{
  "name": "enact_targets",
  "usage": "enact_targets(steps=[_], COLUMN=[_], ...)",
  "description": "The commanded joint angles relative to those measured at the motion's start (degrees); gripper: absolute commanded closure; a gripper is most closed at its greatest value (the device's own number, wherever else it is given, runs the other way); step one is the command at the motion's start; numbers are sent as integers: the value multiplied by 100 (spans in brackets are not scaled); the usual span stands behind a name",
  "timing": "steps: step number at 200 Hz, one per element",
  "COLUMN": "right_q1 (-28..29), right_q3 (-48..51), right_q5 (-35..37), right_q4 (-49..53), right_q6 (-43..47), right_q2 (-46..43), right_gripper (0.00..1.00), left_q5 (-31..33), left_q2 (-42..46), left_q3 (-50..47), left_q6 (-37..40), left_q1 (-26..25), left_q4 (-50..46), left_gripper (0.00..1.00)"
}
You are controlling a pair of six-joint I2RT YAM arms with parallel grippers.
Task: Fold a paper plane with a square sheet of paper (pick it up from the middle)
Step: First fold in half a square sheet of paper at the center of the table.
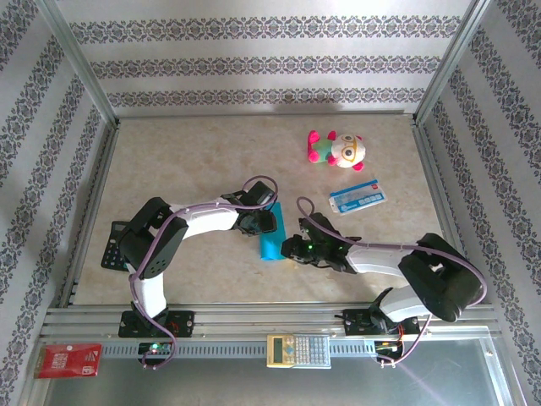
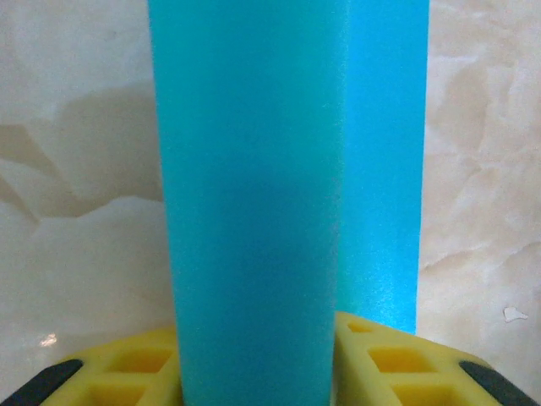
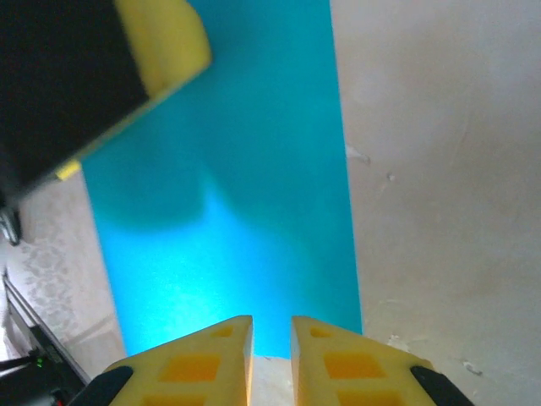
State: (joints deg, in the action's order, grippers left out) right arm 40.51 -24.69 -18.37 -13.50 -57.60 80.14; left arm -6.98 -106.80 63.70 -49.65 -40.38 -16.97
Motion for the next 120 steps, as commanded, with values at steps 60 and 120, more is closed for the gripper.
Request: enact_targets(steps=[60, 120], right_q1=[-1467, -1564], right_q3=[-328, -425], right_q5=[-431, -878], right_q4=[761, 642], right_q6=[1119, 1267], right_q2=[-392, -63], right_gripper=[80, 80], left_q5=[1784, 1840], left_q2=[-197, -292], left_q3=[37, 116], left_q6=[-292, -596], left_q1=[513, 502], left_q4=[-439, -500], left_gripper=[55, 52])
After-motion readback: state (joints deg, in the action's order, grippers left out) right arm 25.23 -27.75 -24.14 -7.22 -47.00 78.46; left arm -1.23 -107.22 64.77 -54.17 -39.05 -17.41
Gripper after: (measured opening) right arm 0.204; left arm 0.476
